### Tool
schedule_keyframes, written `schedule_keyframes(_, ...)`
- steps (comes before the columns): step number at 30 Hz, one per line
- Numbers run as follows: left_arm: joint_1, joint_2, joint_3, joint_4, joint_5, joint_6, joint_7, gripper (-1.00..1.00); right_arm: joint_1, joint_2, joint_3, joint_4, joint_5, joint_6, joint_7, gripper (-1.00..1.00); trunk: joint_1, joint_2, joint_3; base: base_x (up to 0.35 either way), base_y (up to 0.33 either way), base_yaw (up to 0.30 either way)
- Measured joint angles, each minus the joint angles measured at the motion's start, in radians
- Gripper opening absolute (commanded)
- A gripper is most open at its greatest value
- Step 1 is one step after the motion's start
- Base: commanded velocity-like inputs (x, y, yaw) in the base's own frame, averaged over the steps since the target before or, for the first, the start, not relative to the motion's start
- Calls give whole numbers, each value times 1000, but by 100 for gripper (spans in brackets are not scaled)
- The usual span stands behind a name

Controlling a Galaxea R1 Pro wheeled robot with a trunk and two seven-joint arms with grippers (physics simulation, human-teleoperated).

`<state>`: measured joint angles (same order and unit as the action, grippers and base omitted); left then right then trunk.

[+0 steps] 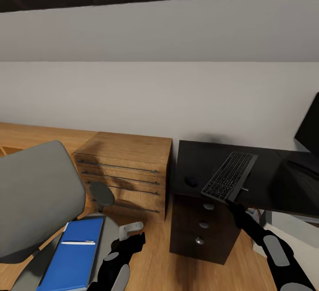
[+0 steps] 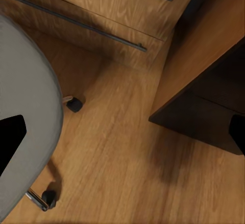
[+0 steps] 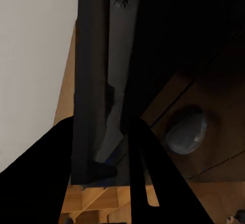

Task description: In the bedroom, organize the workspace by keeping the computer under the desk, ensuring the monitor is on the desk, placing the keyboard on the desk next to the monitor, placing the mouse on the desk next to the keyboard, moving the folder from the swivel chair onto the desk next to the mouse, stacking the notebook on top of the folder with the pen on top of the notebook, and positioning the swivel chair next to the desk.

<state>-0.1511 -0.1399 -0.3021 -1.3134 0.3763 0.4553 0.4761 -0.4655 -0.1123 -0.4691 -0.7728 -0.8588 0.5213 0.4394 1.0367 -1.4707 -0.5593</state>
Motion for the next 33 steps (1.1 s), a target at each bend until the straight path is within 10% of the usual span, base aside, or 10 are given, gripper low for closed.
schedule_keyframes(11,0,0,-7,12,0,0,1,100,0,5,1,-79,-2,10,2,-100,-38,70,31,0,0,0)
schedule_keyframes(20,0,0,-8,14,0,-1,0,100,1,-1,-60,-203,-6,446,-6,-100,-38,70,31,0,-84,0)
schedule_keyframes(33,0,0,-8,15,0,0,-1,100,2,-26,-90,-188,4,454,-2,-100,-38,70,31,-2,-270,0)
